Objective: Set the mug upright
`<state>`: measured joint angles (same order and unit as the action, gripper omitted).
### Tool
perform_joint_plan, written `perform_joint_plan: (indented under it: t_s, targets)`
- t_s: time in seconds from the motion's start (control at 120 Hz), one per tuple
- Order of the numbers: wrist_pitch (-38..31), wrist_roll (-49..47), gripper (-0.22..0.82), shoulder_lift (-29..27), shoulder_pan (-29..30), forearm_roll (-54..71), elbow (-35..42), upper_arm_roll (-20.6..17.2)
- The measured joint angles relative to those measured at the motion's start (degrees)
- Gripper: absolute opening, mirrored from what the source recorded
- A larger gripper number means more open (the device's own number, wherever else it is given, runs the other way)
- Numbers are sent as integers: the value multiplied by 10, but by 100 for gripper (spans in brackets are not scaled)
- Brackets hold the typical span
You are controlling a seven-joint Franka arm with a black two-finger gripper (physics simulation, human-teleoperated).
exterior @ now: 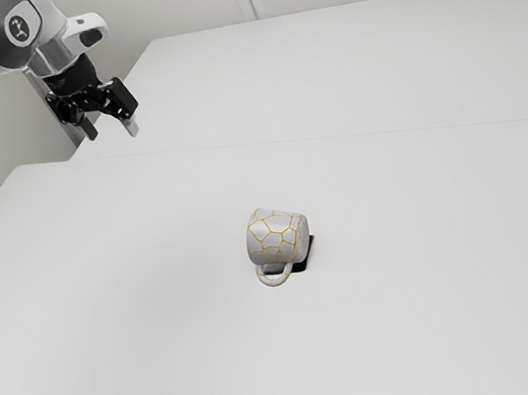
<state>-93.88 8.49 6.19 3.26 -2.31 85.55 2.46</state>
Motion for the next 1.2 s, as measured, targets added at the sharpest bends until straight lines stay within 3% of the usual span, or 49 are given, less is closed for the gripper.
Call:
perform_joint_plan:
  t_s: [0.408, 0.608, 0.817, 0.925, 1.2]
  targets:
    - [0, -5, 60, -2, 0, -27, 33, 0]
    - [-5, 24, 60, -22, 11, -224, 132, 15]
    - [-60, 100, 60, -21, 27, -414, 259, 15]
    - [-89, 146, 60, 10, 15, -480, 280, 12]
    - [-119, 252, 60, 85, 19, -539, 251, 10]
